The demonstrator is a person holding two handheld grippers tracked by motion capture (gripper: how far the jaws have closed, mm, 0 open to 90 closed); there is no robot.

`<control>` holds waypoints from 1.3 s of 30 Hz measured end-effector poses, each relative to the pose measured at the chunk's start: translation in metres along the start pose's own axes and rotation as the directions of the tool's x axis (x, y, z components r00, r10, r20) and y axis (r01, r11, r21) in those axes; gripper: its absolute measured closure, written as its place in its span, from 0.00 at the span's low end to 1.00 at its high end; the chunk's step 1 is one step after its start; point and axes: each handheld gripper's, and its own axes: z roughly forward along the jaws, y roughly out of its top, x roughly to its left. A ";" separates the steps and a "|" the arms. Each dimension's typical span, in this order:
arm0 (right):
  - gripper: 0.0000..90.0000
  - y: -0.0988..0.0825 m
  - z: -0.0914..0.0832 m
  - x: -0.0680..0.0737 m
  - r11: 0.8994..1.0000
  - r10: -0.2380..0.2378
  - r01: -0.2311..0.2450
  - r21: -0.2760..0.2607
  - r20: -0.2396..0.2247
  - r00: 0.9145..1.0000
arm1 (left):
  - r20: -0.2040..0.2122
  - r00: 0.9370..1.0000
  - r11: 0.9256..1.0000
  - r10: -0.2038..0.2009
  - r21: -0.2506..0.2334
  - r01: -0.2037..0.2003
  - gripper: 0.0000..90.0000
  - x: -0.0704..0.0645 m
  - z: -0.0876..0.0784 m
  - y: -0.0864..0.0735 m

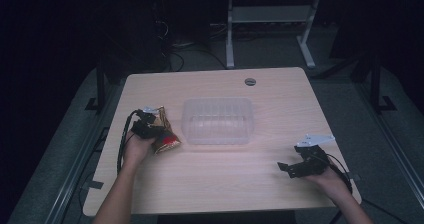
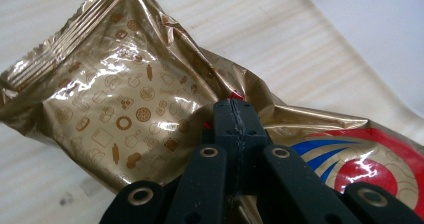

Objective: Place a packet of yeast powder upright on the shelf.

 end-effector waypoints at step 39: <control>0.07 0.001 -0.001 0.001 1.000 0.004 -0.004 -0.014 0.004 1.000 | 0.086 0.993 0.996 0.085 -0.032 -0.082 1.00 -0.065 -0.085 -0.080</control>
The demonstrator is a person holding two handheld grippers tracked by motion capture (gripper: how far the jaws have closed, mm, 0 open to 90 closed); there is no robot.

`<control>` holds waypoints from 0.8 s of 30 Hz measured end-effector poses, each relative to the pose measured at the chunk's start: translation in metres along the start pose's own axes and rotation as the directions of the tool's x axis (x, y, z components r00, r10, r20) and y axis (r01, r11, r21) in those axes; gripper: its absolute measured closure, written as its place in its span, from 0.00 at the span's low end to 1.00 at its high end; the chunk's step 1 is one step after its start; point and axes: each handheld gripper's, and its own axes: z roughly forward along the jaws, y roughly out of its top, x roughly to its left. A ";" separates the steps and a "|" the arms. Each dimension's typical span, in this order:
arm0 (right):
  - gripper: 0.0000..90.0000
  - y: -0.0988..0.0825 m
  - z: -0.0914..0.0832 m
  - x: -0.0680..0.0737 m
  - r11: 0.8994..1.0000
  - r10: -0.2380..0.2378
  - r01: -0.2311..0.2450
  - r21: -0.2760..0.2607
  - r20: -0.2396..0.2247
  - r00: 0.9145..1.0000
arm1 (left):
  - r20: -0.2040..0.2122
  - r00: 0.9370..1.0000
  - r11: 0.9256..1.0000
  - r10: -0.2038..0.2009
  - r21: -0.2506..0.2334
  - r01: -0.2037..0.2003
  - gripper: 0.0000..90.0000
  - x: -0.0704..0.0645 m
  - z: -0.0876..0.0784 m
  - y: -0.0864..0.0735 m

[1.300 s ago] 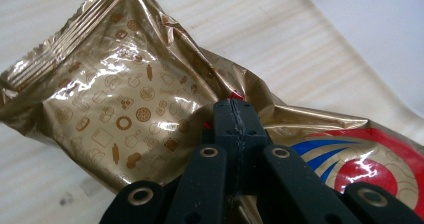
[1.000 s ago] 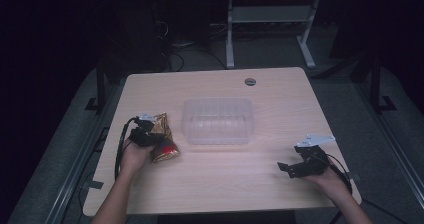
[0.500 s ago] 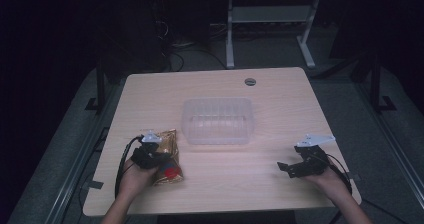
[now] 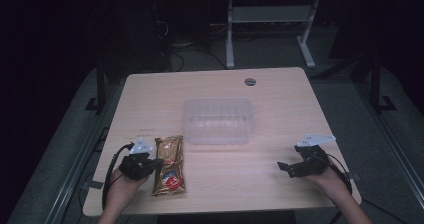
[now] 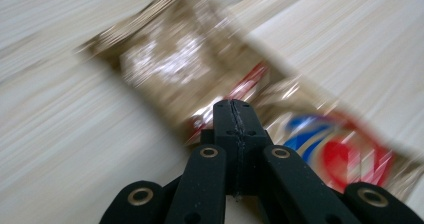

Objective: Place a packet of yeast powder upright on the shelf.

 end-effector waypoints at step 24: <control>0.07 0.001 0.000 0.002 1.000 0.006 -0.006 0.000 0.002 1.000 | 0.186 0.961 0.978 0.202 0.010 -0.207 1.00 -0.052 0.028 0.027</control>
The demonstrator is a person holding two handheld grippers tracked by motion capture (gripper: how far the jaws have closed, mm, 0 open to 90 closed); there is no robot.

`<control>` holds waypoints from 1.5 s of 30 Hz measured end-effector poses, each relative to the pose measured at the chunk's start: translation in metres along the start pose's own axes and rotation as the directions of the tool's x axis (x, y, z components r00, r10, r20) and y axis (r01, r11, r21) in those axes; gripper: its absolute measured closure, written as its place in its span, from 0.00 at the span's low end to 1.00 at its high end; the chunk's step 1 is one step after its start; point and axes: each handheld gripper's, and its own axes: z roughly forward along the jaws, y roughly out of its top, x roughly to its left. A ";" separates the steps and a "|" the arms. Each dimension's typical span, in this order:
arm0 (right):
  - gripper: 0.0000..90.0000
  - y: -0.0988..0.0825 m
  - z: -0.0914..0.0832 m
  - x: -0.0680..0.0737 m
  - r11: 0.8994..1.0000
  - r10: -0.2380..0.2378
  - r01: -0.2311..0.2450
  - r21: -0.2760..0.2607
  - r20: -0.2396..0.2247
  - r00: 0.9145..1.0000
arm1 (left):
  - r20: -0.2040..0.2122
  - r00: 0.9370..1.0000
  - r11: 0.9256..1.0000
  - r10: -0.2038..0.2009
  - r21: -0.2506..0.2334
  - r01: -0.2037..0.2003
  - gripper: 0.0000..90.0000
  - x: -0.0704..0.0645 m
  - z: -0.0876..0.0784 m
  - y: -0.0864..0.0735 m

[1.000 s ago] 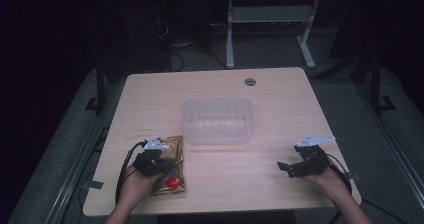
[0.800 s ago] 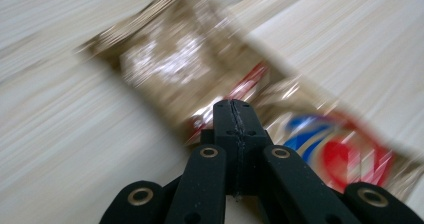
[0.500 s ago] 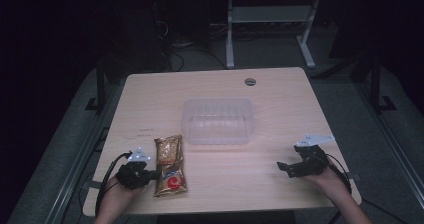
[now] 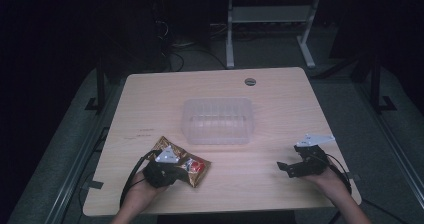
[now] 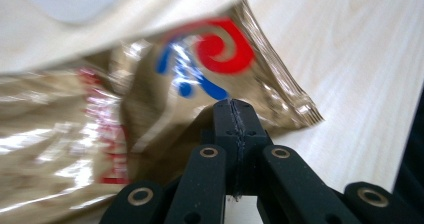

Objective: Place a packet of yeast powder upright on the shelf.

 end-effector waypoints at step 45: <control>0.09 0.000 -0.003 0.000 1.000 -0.002 0.002 -0.005 -0.006 1.000 | 0.118 0.993 1.000 0.010 0.009 -0.012 1.00 -0.046 0.095 0.081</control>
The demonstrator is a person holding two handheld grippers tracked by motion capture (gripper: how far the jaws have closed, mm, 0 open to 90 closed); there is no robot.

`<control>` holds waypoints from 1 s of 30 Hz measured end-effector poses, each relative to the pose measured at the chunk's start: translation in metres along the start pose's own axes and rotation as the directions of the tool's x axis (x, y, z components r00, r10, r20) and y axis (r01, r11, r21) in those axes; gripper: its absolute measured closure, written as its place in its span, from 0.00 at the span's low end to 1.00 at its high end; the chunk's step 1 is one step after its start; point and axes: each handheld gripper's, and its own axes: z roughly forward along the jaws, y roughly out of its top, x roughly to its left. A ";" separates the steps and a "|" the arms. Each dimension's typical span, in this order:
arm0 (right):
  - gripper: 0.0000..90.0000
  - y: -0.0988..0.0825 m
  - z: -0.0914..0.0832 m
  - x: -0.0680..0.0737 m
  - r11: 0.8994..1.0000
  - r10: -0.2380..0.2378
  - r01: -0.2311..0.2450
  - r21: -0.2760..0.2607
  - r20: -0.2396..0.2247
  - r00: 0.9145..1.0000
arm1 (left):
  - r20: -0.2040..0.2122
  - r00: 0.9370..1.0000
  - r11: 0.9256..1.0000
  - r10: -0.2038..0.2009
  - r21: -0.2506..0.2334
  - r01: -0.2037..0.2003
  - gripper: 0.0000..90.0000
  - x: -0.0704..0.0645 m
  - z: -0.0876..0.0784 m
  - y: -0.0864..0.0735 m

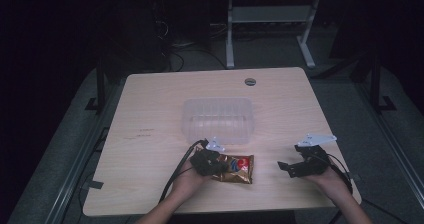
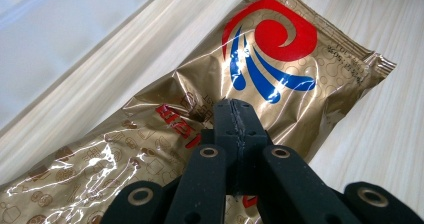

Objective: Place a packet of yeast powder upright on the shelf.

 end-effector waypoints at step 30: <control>0.15 0.000 -0.001 0.003 1.000 -0.002 0.002 -0.007 -0.021 1.000 | -0.131 0.990 0.997 0.057 0.060 -0.050 1.00 0.029 -0.034 -0.023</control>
